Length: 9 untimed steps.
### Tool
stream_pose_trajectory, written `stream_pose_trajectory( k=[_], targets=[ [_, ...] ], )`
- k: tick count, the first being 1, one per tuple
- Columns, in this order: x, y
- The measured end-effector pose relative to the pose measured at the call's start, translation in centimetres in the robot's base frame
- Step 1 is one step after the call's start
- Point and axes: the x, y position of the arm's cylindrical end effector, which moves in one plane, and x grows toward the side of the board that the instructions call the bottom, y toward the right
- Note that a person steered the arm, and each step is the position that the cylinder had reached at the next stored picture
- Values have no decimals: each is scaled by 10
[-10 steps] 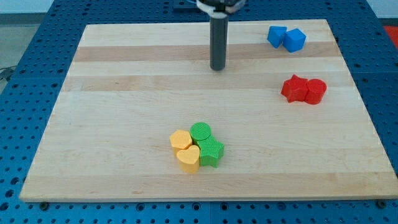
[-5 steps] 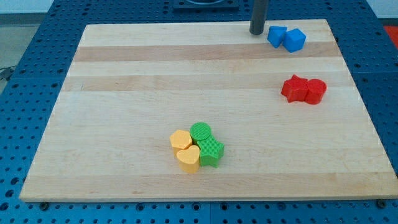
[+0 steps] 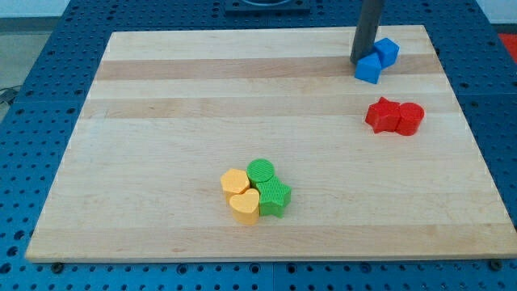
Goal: Push blue triangle towards red star
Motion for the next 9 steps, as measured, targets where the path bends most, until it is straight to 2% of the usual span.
stream_pose_trajectory(
  k=[2, 6, 7, 9],
  targets=[
    [39, -2],
    [83, -3],
    [72, -3],
    [5, -11]
  ],
)
